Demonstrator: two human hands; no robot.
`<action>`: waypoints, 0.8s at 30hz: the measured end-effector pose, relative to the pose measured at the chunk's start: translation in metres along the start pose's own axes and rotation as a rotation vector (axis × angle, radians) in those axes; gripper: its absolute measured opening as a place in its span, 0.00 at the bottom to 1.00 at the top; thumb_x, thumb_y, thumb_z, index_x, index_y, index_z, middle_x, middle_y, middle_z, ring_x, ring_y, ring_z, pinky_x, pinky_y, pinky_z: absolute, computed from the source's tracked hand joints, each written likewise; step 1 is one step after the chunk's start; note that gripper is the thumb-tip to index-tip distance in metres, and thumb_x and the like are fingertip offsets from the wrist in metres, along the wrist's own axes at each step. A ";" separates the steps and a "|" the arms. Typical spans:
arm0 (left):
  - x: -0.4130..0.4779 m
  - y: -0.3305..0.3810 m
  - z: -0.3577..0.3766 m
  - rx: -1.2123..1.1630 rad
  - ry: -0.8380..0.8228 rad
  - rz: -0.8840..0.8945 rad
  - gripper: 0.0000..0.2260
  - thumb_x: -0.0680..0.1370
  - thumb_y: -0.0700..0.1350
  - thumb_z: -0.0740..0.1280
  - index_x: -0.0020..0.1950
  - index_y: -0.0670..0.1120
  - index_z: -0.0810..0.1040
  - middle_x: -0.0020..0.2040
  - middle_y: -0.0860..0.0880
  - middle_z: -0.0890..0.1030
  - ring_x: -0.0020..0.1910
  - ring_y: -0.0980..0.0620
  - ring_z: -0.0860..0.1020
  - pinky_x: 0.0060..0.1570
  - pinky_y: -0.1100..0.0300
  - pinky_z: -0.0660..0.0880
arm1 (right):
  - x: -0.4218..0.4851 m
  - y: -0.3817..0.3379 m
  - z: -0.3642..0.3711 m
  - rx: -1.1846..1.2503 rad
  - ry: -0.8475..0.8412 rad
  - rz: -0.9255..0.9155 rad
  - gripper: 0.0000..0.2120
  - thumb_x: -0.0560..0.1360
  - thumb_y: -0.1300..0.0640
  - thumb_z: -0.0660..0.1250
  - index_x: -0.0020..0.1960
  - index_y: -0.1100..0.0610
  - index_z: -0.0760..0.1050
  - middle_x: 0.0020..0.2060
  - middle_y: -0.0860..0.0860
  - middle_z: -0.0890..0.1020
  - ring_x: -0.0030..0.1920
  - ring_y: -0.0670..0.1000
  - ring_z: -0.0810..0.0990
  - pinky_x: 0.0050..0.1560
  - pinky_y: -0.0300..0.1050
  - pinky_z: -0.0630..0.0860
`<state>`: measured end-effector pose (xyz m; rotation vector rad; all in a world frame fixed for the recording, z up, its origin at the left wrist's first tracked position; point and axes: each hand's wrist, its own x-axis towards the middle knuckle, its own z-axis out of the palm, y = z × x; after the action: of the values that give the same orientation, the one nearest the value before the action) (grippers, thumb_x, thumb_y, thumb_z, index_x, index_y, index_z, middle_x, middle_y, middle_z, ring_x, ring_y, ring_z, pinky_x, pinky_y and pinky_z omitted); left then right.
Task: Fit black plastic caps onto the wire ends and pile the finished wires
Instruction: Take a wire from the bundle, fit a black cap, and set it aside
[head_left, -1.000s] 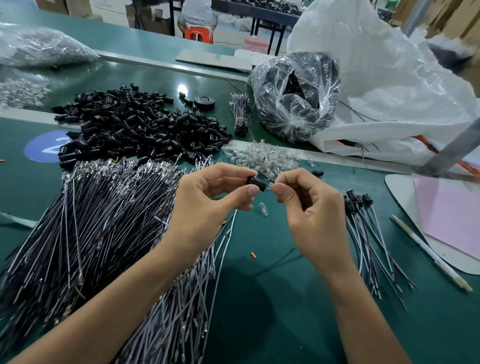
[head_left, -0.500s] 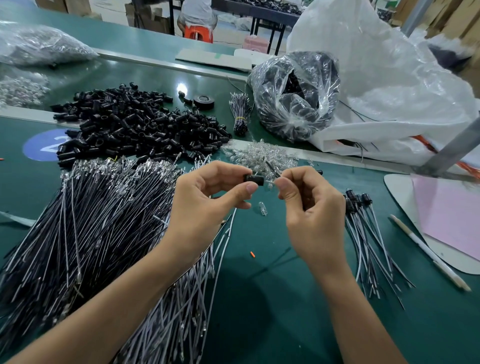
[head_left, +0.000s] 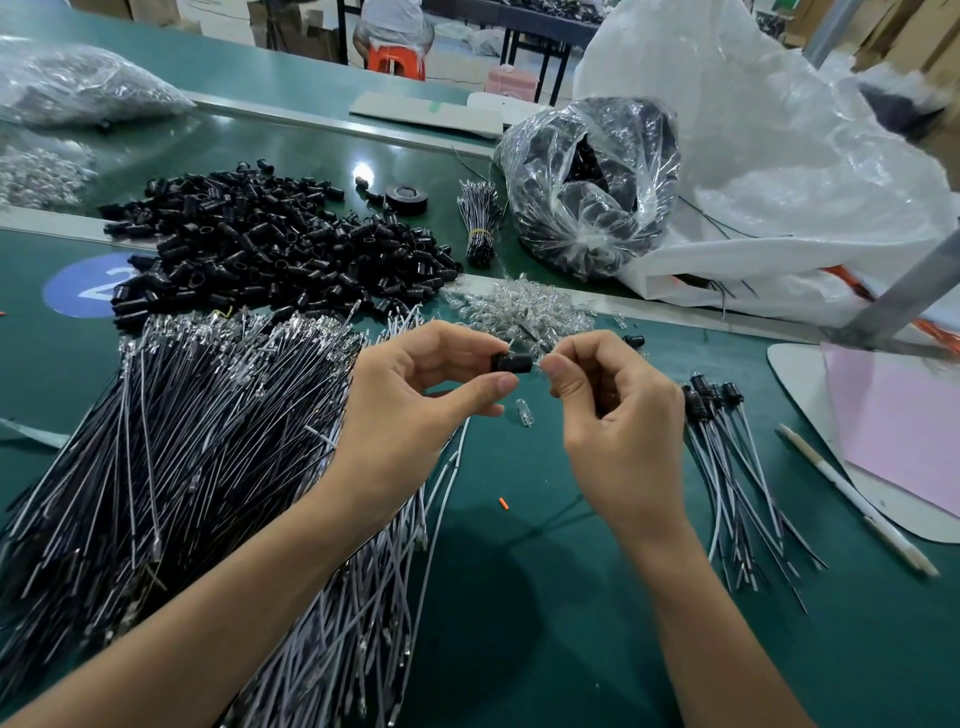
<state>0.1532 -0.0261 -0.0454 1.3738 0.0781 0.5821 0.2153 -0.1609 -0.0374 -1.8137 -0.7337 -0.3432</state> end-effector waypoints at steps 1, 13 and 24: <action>0.000 0.000 0.000 0.003 0.002 0.002 0.11 0.65 0.39 0.75 0.45 0.42 0.82 0.38 0.49 0.84 0.37 0.53 0.81 0.37 0.62 0.80 | 0.000 0.000 0.000 -0.005 -0.004 0.003 0.07 0.77 0.62 0.68 0.41 0.54 0.76 0.28 0.42 0.74 0.28 0.41 0.70 0.31 0.29 0.65; 0.001 0.000 0.000 0.088 0.014 0.021 0.10 0.64 0.40 0.76 0.44 0.43 0.83 0.39 0.46 0.85 0.35 0.52 0.83 0.38 0.62 0.79 | -0.001 0.002 0.002 -0.007 -0.010 0.008 0.07 0.77 0.62 0.68 0.41 0.55 0.76 0.29 0.41 0.74 0.29 0.41 0.72 0.32 0.28 0.65; 0.000 -0.003 -0.002 0.201 -0.018 0.048 0.08 0.68 0.36 0.77 0.44 0.45 0.84 0.36 0.45 0.85 0.32 0.50 0.83 0.38 0.60 0.81 | -0.003 0.002 0.004 -0.018 0.003 0.028 0.06 0.75 0.62 0.69 0.40 0.56 0.77 0.30 0.43 0.75 0.30 0.42 0.72 0.33 0.29 0.65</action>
<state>0.1533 -0.0244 -0.0485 1.5791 0.0907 0.6141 0.2134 -0.1588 -0.0421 -1.8379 -0.7039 -0.3348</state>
